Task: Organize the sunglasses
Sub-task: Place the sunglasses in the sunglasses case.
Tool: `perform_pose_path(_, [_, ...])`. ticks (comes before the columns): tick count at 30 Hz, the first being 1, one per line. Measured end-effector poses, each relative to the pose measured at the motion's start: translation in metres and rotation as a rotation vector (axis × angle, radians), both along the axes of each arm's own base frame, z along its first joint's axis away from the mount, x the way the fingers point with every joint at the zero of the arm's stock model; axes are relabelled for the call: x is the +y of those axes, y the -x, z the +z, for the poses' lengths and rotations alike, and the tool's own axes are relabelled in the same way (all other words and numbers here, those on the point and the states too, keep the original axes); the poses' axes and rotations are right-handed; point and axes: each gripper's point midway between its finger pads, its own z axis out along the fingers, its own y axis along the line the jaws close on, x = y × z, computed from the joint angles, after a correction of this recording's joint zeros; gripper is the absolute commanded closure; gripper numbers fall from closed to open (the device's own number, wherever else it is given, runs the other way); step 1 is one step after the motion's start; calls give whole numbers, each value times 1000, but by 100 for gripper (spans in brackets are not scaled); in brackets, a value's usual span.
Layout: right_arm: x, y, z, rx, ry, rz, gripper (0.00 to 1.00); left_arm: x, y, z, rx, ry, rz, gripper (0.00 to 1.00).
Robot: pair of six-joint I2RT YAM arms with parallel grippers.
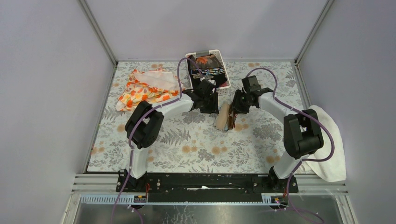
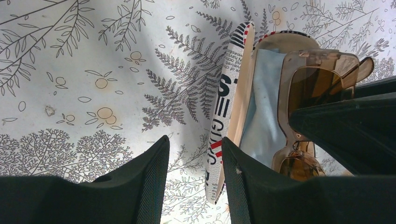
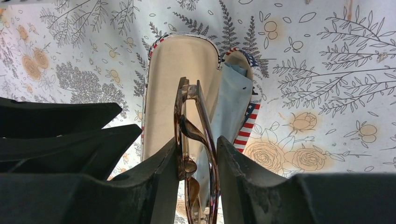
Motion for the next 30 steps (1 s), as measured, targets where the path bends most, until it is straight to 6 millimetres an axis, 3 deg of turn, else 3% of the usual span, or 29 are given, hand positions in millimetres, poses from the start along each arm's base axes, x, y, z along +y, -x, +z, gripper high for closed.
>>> perform_pose_path(13, [5, -4, 2, 10, -48, -78, 59, -1, 1, 0, 5, 6, -5, 50])
perform_pose_path(18, [5, 1, -6, 35, -63, -119, 59, -2, 3, 0, 11, 14, -13, 50])
perform_pose_path(23, [5, 2, -9, 44, -68, -132, 66, -3, 4, -1, 13, 16, -15, 50])
perform_pose_path(30, [5, 2, -6, 29, -63, -105, 67, -2, 4, -2, 15, 15, -16, 50])
